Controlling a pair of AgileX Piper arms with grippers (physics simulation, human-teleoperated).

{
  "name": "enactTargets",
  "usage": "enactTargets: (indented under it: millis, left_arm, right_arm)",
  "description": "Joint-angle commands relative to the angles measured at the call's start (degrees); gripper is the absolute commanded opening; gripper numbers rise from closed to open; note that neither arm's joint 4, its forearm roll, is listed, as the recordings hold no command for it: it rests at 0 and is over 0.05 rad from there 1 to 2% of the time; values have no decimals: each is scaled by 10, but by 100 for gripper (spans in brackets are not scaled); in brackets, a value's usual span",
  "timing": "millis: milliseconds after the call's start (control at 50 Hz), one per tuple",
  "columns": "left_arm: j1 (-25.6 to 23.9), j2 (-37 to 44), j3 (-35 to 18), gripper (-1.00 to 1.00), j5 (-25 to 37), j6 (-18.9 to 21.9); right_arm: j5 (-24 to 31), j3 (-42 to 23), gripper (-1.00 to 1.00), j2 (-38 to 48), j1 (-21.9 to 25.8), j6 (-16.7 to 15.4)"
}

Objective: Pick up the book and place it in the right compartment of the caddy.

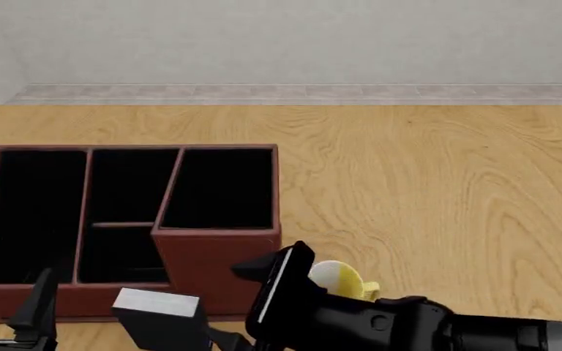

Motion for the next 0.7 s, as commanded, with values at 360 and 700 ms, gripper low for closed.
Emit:
enactTargets:
  millis: [360, 700]
  left_arm:
    - [0, 0, 0, 100, 0, 0]
    - [0, 0, 0, 100, 0, 0]
  right_arm:
    - [-12, -48, 100, 94, 18, -11]
    - [-13, -72, 100, 132, 28, -12]
